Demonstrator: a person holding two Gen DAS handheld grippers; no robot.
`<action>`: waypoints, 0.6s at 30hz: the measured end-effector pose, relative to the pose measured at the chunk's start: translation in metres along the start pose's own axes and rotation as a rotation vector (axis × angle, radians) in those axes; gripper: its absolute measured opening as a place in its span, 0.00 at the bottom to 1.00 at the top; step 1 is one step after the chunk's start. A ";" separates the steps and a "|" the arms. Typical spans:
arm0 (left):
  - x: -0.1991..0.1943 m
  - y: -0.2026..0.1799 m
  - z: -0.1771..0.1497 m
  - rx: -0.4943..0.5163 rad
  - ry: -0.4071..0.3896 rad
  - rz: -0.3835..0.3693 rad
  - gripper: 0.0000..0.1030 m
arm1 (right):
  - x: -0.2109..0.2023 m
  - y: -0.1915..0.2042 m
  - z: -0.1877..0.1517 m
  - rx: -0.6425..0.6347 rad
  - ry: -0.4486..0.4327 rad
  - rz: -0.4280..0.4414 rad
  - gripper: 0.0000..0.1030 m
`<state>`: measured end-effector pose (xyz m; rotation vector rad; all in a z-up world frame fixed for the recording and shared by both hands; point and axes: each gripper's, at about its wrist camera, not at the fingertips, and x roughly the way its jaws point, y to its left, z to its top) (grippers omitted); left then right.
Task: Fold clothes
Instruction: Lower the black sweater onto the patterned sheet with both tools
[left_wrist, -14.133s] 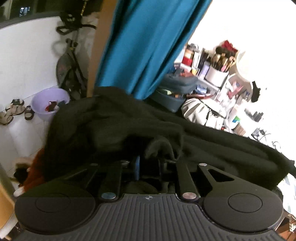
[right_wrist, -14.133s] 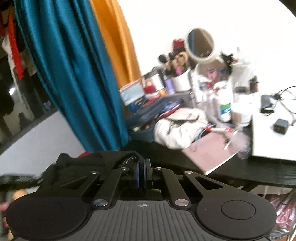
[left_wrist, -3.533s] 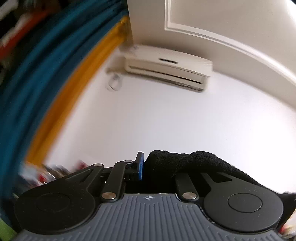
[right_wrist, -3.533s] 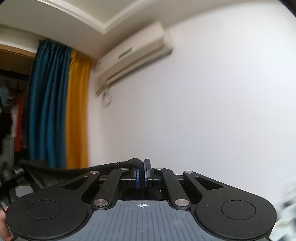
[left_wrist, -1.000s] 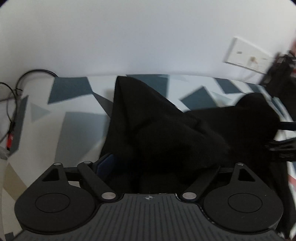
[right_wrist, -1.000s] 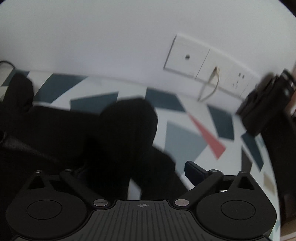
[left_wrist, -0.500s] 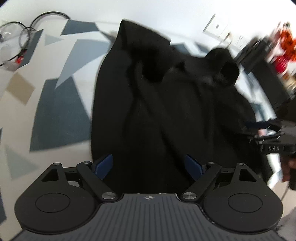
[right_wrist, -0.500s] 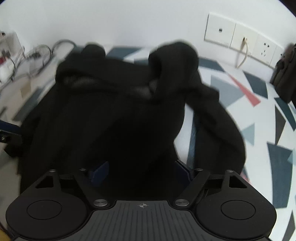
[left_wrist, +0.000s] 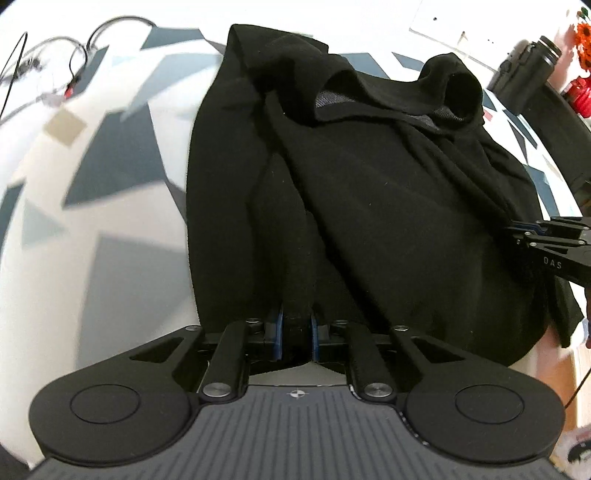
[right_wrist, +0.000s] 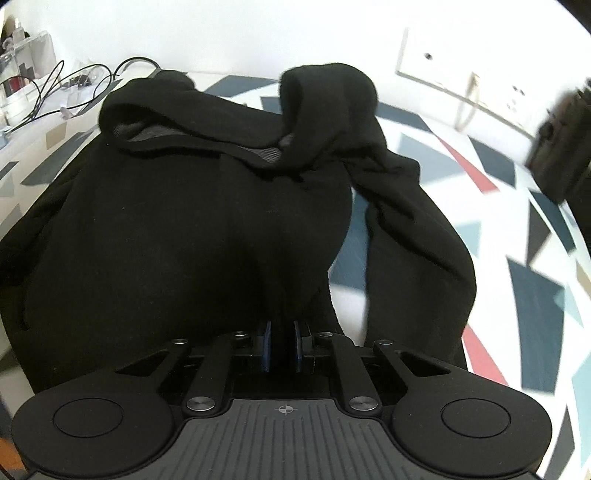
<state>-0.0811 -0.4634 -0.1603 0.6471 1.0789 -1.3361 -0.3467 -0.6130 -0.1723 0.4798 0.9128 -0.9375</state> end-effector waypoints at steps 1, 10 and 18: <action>-0.002 -0.006 -0.007 -0.005 0.008 -0.005 0.14 | -0.006 -0.005 -0.007 0.002 0.008 0.006 0.10; -0.010 -0.020 -0.021 0.017 0.047 0.019 0.52 | -0.038 -0.037 -0.031 0.067 0.098 0.034 0.14; -0.012 0.005 -0.007 -0.084 -0.008 0.016 0.42 | -0.097 -0.049 0.055 0.131 -0.113 0.220 0.33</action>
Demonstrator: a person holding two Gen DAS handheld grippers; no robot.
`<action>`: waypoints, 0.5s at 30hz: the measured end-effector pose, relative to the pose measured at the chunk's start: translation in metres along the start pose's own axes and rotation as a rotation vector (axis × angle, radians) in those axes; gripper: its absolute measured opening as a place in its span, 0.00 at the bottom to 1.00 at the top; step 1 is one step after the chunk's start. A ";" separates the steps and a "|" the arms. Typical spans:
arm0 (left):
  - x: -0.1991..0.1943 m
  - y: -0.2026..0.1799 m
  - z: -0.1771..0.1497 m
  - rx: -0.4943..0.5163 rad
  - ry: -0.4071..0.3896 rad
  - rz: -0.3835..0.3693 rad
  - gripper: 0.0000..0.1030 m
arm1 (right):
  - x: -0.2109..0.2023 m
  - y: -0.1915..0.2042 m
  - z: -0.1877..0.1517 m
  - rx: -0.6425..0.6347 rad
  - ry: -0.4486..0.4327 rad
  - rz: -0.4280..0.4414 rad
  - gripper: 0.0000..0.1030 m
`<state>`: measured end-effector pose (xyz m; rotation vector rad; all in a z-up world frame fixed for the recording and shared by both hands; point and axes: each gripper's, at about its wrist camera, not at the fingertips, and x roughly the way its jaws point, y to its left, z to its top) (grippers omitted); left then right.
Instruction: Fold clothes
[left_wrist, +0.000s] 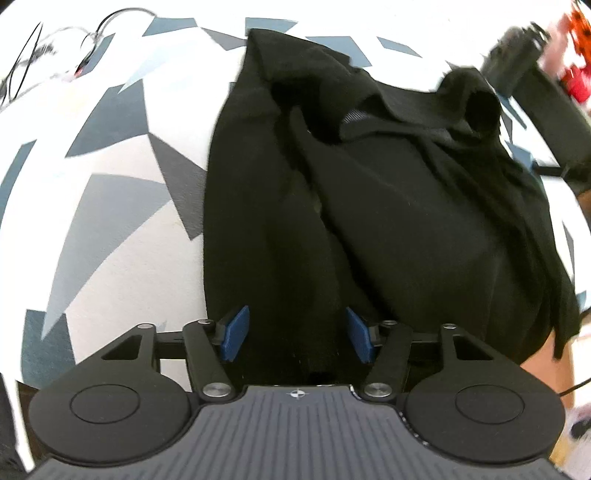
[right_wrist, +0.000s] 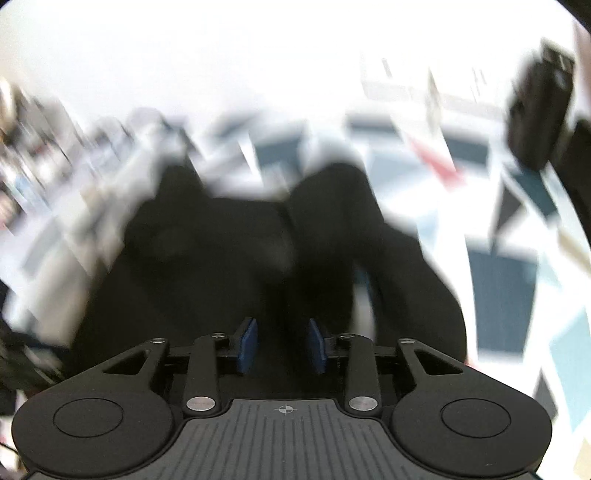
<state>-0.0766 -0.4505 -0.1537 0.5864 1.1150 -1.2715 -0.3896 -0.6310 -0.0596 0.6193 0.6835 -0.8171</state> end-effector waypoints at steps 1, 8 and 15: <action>0.000 0.007 0.003 -0.032 -0.003 -0.016 0.38 | -0.002 0.007 0.013 -0.008 -0.029 0.046 0.35; -0.001 0.026 0.007 -0.119 -0.032 -0.052 0.10 | 0.075 0.077 0.046 -0.115 0.059 0.201 0.42; -0.018 0.057 0.018 -0.138 -0.106 0.020 0.07 | 0.132 0.100 0.050 -0.010 0.122 0.189 0.15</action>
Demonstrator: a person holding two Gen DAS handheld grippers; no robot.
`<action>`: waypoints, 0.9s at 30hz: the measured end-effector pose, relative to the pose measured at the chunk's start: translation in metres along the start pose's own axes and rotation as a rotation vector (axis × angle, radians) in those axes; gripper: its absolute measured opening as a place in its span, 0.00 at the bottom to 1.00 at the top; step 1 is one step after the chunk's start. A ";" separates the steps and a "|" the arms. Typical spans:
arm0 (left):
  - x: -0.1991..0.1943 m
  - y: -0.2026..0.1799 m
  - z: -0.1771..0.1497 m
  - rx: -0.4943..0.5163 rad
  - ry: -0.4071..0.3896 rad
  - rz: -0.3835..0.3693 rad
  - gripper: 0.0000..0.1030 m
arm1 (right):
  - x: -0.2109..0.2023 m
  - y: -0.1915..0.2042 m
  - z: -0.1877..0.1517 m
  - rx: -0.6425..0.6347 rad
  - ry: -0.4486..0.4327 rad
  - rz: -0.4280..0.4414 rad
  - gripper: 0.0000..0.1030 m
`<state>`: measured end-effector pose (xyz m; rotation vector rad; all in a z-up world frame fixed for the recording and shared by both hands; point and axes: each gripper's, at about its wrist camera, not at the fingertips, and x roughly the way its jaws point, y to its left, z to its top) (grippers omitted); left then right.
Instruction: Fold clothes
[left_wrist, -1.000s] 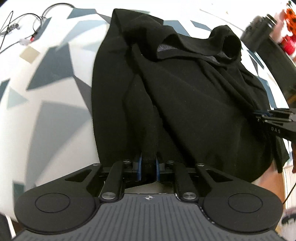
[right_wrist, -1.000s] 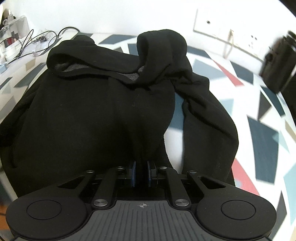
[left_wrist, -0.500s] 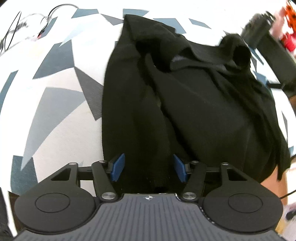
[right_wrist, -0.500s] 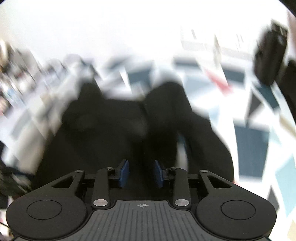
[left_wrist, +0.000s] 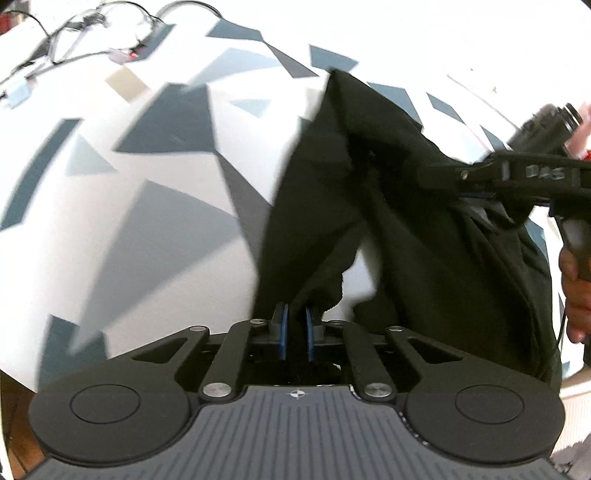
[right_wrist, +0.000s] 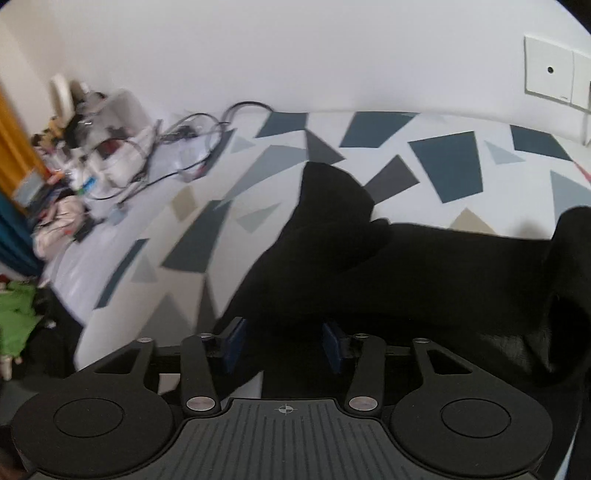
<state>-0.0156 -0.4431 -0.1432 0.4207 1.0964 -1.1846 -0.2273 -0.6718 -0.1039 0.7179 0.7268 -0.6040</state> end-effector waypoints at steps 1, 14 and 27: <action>-0.006 0.005 0.003 0.002 -0.038 0.031 0.07 | 0.002 -0.004 0.003 -0.005 -0.003 0.003 0.04; -0.073 0.099 0.084 -0.112 -0.384 0.203 0.06 | -0.021 -0.120 0.162 0.176 -0.429 -0.117 0.03; 0.079 0.020 0.082 0.291 0.089 -0.048 0.92 | 0.013 -0.182 0.104 0.439 -0.311 -0.336 0.43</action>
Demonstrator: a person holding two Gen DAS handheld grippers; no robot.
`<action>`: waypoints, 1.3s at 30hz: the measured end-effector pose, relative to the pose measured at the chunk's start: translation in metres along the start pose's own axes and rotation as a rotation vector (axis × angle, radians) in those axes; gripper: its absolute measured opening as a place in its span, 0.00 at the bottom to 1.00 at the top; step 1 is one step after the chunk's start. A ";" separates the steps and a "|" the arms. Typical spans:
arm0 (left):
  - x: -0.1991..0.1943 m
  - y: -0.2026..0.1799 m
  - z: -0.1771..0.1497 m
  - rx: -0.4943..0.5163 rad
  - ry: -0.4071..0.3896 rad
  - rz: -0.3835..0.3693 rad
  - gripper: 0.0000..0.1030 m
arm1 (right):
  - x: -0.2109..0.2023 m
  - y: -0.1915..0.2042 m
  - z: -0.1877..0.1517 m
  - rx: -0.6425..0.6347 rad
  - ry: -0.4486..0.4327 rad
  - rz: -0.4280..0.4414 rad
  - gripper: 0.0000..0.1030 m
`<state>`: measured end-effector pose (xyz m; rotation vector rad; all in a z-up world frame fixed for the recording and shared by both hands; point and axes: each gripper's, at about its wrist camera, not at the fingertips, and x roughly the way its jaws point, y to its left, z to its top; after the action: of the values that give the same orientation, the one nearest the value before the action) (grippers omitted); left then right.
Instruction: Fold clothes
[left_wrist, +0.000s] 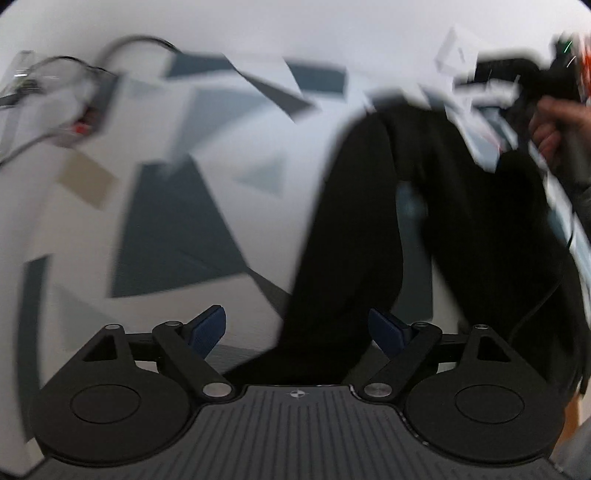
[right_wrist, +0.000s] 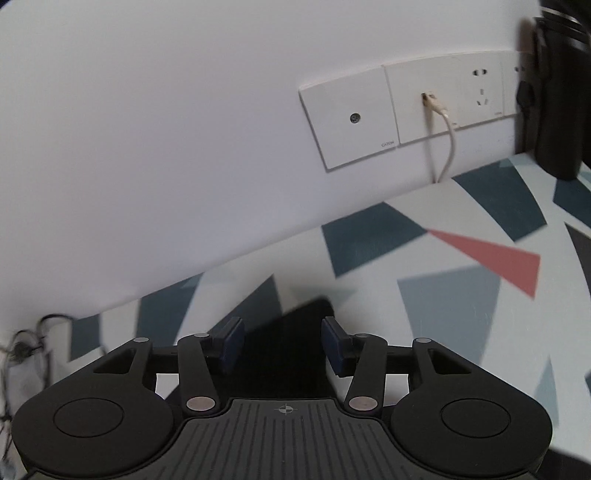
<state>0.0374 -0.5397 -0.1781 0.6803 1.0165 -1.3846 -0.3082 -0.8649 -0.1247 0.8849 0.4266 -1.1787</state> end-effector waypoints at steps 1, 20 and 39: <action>0.003 -0.006 0.000 0.028 -0.006 0.018 0.93 | -0.011 0.000 -0.009 -0.025 -0.006 0.015 0.43; -0.040 0.075 0.007 -0.155 -0.116 0.388 0.10 | -0.085 -0.010 -0.113 -0.014 0.113 0.072 0.49; 0.045 -0.113 0.057 0.246 -0.094 0.050 0.64 | -0.068 -0.019 -0.089 -0.559 0.046 -0.144 0.47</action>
<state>-0.0673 -0.6229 -0.1735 0.8080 0.7572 -1.4975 -0.3370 -0.7559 -0.1372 0.3998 0.8202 -1.0889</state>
